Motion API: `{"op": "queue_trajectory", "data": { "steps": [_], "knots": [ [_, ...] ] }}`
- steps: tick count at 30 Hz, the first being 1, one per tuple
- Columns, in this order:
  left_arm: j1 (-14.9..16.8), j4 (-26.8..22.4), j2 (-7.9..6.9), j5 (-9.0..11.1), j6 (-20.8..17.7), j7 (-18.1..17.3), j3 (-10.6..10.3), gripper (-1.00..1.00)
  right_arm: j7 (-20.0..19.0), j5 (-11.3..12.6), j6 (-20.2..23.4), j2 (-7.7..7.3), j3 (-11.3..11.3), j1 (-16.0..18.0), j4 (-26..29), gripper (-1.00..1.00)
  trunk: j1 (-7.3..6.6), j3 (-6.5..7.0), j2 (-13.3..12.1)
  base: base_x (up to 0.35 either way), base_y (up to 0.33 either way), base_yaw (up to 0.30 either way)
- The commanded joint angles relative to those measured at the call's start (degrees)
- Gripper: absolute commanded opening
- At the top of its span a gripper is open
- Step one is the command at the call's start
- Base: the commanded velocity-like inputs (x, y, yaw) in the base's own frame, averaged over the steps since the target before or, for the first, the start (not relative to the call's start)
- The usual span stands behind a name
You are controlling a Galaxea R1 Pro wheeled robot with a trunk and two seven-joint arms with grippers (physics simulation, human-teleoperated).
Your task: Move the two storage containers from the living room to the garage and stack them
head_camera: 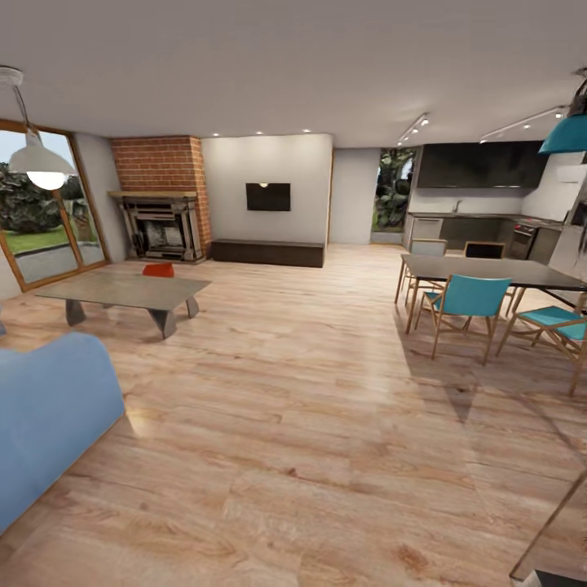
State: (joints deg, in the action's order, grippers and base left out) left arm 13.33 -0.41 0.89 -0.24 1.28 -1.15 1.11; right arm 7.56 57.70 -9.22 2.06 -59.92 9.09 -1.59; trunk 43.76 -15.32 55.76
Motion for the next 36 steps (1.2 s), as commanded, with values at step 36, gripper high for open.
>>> {"op": "queue_trajectory", "data": {
  "steps": [36],
  "knots": [
    [0.03, 0.14, -0.18, 0.15, 0.2, -0.16, 0.12, 1.0, 0.01, 0.17, -0.18, 0.16, -0.58, 0.05, -0.17, 1.0, 0.04, -0.07, 0.04, 0.319, 0.0, -0.206]
  ]
}}
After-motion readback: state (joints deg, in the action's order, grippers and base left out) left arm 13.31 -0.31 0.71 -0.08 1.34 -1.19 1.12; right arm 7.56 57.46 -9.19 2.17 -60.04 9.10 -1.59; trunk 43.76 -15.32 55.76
